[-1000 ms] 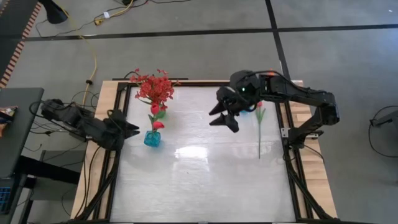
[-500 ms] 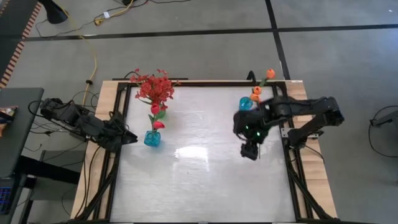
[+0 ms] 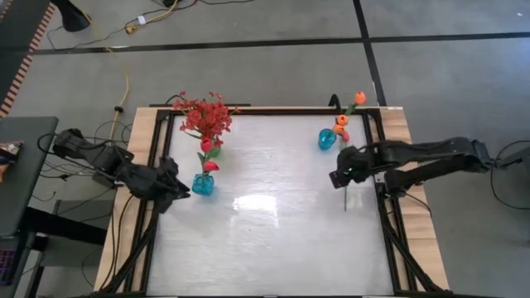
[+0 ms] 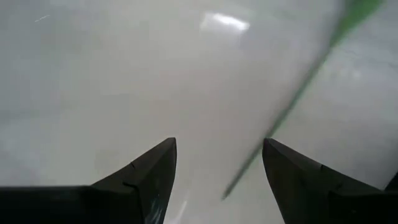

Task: Sort flowers into vase by color
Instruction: Put the red tulip into the left blue vase

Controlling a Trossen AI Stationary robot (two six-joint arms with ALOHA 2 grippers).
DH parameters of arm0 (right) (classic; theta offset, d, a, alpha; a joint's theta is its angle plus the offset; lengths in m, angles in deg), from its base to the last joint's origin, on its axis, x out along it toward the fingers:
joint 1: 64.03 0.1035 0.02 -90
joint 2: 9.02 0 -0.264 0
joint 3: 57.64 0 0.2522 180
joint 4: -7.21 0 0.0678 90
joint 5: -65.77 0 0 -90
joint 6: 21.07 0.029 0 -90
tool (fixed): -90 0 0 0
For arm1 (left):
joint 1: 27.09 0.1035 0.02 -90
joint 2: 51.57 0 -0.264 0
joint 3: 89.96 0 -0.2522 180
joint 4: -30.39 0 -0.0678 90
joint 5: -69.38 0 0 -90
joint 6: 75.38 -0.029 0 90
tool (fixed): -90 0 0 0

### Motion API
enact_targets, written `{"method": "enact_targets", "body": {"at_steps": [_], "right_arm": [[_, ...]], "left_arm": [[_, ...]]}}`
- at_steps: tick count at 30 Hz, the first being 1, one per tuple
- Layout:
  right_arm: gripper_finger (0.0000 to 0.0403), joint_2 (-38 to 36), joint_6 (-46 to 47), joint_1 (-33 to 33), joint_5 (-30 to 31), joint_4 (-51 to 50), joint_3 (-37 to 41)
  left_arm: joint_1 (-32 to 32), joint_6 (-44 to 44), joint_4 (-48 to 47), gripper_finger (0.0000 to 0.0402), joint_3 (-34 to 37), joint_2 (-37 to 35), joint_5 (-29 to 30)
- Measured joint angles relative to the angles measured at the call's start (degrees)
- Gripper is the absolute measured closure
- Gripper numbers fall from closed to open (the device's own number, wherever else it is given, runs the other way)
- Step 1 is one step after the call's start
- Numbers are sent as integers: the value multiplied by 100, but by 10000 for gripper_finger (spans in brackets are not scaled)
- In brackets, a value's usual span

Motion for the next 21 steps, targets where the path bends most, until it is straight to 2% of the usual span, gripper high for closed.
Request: {"method": "enact_targets", "body": {"at_steps": [4,8,16,21], "right_arm": [[138,32,203,-105,530,538,774],[138,192,205,-164,950,954,1254],[142,343,-10,-391,1075,2068,2178],[172,310,-155,-429,1250,2258,2430]], "left_arm": [[0,-41,209,305,0,248,-178],[0,315,194,305,0,359,-179],[0,901,194,305,0,367,-174],[0,1155,194,306,0,367,-81]]}}
